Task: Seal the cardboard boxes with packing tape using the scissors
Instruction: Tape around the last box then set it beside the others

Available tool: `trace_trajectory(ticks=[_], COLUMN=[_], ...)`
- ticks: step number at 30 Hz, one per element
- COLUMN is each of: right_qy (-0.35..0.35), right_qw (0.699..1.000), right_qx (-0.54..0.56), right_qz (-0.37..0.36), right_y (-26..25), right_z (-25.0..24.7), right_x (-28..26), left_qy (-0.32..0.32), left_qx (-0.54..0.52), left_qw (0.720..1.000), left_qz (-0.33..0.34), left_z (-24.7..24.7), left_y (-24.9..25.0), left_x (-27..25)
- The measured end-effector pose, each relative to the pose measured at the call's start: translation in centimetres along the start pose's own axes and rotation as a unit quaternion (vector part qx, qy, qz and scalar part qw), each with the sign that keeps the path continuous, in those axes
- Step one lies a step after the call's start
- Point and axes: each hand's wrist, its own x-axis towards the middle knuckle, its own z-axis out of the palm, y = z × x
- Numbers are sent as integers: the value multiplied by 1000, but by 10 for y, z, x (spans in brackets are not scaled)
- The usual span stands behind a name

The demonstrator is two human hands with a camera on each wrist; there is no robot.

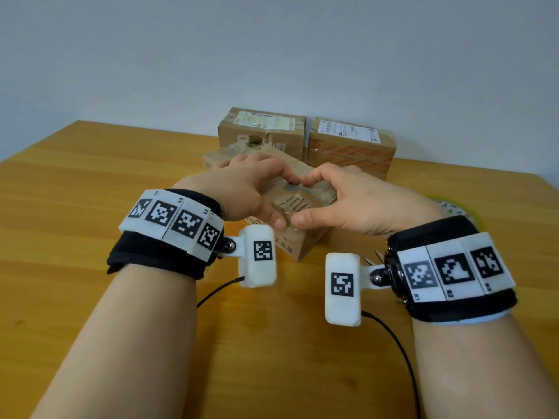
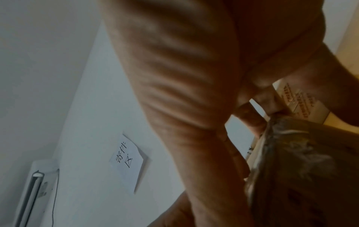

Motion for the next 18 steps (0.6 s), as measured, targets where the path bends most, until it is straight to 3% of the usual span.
trace_trajectory(ticks=[10, 18], right_qy=[44, 76], right_qw=[999, 995], right_qx=[-14, 51], right_qz=[24, 49], right_y=[2, -1], right_z=[8, 19], right_x=[11, 22], left_qy=[15, 12], left_qx=[5, 0], left_qw=[1000, 1000], left_qz=[18, 18], left_z=[2, 3], left_y=[-6, -7], left_x=[3, 4])
